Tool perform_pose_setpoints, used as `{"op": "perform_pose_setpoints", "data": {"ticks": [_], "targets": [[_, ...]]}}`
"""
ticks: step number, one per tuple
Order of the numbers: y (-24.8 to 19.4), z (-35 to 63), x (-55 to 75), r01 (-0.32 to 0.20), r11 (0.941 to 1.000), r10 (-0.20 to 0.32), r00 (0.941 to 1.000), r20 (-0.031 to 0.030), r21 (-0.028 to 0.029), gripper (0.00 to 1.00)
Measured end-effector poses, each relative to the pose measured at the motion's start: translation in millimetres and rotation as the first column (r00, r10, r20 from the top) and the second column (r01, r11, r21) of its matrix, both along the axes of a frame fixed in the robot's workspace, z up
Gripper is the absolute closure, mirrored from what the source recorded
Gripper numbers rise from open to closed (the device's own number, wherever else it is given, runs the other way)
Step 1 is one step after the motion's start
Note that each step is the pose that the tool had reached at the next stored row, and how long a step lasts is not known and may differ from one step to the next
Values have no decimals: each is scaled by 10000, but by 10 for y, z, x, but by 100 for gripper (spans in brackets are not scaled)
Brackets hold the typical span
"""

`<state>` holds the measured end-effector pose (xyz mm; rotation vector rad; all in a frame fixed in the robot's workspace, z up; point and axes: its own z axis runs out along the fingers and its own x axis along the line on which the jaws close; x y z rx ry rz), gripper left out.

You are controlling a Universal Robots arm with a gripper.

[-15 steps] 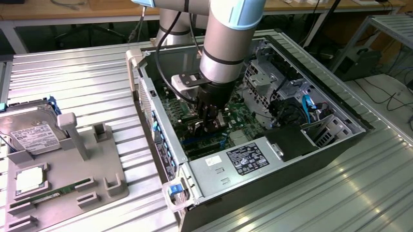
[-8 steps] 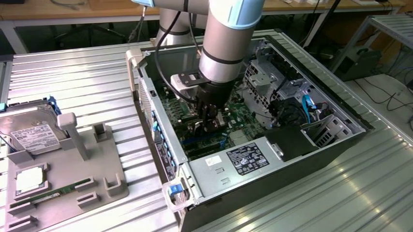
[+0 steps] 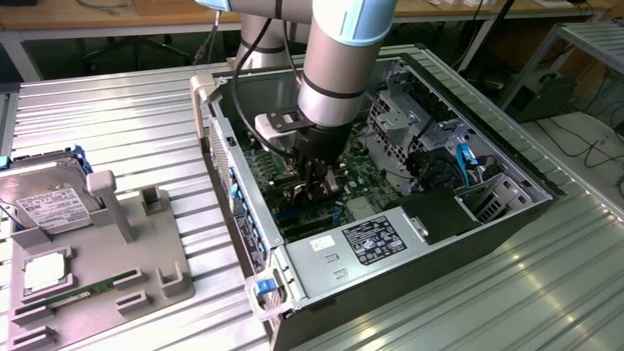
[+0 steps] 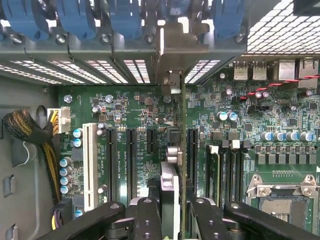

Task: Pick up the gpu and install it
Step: 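Insert the gpu into the slot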

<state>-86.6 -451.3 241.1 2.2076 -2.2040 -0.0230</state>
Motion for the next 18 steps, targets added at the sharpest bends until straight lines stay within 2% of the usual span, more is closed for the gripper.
{"op": "perform_pose_setpoints", "data": {"ticks": [16,18], "targets": [[1,-51,0,0,10000,0,10000,1,7,72],[3,-60,1,1,10000,-1,10000,10,27,71]]}}
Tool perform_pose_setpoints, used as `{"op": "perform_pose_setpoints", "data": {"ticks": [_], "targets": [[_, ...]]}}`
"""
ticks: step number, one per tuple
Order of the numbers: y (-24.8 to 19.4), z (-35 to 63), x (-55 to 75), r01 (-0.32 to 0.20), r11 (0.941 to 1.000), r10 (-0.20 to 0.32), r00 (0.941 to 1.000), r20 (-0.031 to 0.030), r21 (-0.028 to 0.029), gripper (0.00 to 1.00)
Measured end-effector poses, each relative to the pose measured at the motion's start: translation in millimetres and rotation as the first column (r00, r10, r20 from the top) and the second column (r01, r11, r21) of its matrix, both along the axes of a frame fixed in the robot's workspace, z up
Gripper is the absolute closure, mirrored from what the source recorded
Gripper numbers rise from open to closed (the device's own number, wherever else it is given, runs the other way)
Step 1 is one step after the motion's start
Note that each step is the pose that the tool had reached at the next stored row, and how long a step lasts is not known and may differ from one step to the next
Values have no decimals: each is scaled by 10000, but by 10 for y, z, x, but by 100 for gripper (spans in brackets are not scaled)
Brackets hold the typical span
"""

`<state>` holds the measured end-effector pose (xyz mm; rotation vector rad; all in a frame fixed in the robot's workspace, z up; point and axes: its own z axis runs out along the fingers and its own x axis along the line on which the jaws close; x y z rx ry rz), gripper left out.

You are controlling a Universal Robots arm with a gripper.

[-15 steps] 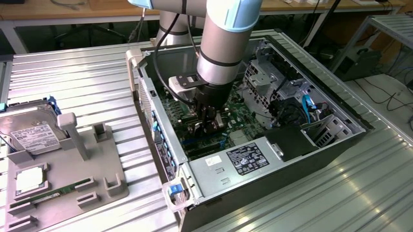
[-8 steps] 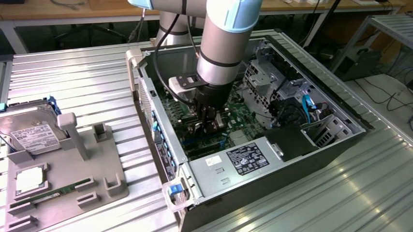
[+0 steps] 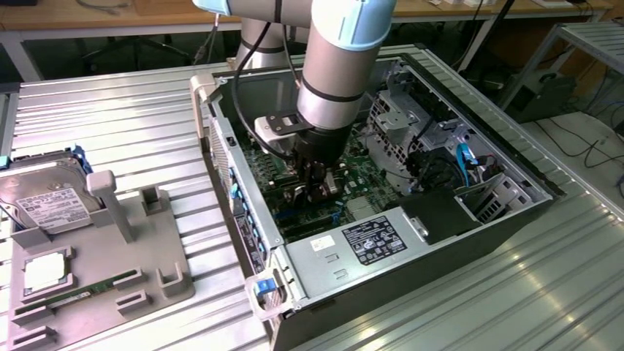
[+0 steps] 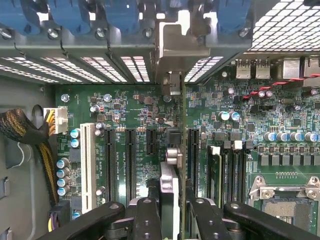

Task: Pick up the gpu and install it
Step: 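Insert the gpu into the slot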

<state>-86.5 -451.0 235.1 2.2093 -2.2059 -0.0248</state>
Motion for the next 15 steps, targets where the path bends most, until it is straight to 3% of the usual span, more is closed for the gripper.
{"op": "perform_pose_setpoints", "data": {"ticks": [1,2,5,10,15], "targets": [[-1,3,0,1,10000,-1,10000,-1,-6,71],[-2,13,-1,0,10000,0,10000,-11,-25,65],[-2,49,0,-4,10000,4,10000,6,-18,65],[-2,231,0,-14,10000,14,10000,46,-18,65],[-2,352,0,-15,10000,15,10000,69,-19,65]]}}
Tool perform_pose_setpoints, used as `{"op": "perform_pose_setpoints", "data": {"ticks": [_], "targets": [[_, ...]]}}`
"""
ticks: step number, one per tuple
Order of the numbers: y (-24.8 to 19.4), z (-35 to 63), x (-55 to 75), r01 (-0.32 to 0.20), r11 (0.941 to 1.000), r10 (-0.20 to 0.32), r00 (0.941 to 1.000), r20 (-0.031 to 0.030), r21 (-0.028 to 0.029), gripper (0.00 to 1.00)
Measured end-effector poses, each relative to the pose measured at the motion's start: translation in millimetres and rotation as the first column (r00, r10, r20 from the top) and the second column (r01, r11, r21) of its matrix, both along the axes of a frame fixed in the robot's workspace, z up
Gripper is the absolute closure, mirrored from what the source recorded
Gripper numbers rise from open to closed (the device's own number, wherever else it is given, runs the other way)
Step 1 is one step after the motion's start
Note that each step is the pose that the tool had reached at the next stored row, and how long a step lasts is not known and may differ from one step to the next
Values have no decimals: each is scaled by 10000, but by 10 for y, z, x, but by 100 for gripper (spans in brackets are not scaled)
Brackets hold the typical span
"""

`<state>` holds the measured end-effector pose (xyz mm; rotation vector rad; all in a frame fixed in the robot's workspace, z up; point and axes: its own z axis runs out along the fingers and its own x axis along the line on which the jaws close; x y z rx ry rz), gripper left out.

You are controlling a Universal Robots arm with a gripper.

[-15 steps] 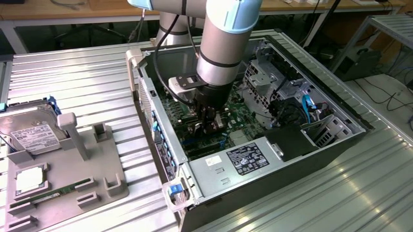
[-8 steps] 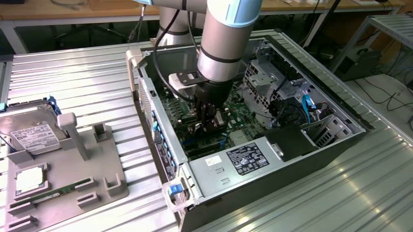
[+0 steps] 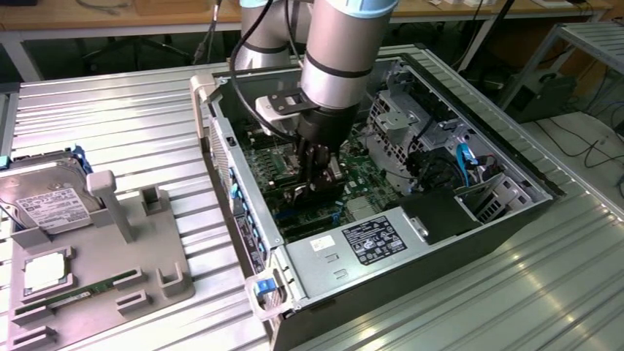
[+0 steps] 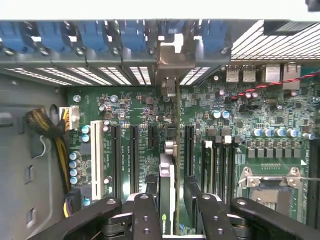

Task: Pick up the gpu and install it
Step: 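Insert the gpu into the slot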

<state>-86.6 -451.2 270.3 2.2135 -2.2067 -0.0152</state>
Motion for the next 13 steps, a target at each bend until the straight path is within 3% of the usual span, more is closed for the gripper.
{"op": "perform_pose_setpoints", "data": {"ticks": [5,8,12,13], "targets": [[0,128,0,0,10000,0,10000,21,-1,65],[0,133,0,0,10000,0,10000,23,1,66],[0,133,0,1,10000,-1,10000,23,-1,85],[0,133,0,0,10000,0,10000,23,0,85]]}}
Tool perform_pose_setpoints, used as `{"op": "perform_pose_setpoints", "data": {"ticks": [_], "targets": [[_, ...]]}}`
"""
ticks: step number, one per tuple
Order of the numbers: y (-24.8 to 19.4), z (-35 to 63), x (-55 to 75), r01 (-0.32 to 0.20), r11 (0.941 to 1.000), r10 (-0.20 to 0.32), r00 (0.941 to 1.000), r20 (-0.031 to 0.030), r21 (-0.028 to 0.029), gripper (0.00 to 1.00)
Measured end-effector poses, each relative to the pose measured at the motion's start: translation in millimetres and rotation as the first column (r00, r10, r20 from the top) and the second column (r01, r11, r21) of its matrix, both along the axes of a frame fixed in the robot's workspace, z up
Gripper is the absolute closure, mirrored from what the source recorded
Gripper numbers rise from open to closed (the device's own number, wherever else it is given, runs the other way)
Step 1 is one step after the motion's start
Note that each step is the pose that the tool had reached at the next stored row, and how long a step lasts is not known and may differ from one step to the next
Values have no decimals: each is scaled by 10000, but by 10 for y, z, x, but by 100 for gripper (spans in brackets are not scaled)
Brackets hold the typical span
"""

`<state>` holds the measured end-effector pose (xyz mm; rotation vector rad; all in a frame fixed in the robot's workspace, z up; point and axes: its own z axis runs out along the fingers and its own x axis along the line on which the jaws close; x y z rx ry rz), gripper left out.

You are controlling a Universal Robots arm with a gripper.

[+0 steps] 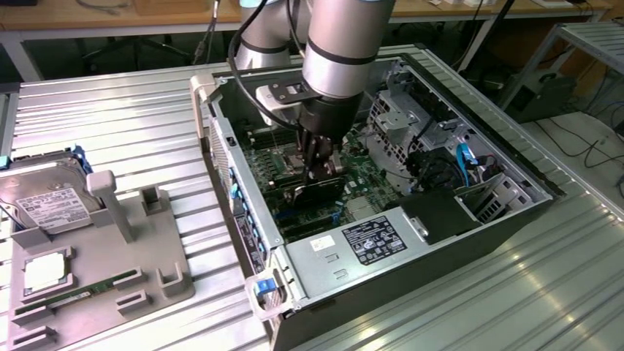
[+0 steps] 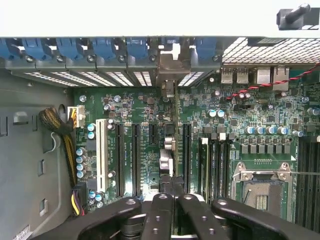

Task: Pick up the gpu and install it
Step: 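Insert the gpu into the slot, then press down on the gpu until it lock into place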

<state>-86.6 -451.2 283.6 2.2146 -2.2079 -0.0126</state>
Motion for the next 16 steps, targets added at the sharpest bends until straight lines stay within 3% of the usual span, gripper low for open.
{"op": "perform_pose_setpoints", "data": {"ticks": [3,6,7,10,11,12,14,15,16], "targets": [[0,0,0,0,10000,0,10000,0,0,89],[0,0,-367,1,10000,-1,10000,6,1,89],[45,-44,-368,-3,10000,3,10000,5,1,89],[46,-47,-398,-422,9991,422,9991,6,1,89],[46,-117,-399,-422,9991,422,9991,-1,-1,89],[43,-110,-399,-422,9991,422,9991,4,6,89],[42,-10,-399,-422,9991,422,9991,-1,0,89],[50,33,-455,-423,9991,423,9990,-136,5,89],[62,174,-472,-423,9991,423,9990,-143,0,89]]}}
